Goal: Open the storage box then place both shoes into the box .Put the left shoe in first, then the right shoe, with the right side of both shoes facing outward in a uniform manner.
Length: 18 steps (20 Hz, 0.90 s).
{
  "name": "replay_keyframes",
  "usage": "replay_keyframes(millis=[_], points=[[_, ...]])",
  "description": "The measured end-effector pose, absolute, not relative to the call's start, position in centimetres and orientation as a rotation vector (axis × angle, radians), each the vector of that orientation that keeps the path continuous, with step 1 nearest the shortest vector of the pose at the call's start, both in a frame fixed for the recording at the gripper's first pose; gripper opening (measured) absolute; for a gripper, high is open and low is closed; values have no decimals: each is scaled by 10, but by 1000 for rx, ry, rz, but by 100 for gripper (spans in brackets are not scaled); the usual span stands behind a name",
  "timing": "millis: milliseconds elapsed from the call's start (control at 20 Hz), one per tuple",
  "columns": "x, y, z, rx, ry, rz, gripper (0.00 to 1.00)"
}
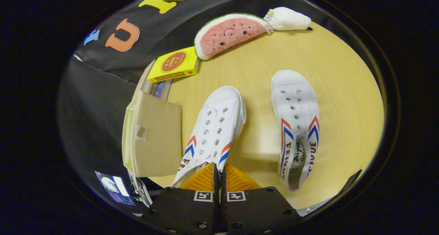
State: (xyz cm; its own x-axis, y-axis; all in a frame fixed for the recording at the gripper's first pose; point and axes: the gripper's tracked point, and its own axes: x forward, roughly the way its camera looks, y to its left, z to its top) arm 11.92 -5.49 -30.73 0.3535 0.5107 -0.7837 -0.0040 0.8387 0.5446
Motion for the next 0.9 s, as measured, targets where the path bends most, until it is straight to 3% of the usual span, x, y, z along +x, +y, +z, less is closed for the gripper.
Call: replay_keyframes(millis=[450,900], points=[[125,55,-180,448,1003,416,0],[121,235,-236,360,981,381,0]])
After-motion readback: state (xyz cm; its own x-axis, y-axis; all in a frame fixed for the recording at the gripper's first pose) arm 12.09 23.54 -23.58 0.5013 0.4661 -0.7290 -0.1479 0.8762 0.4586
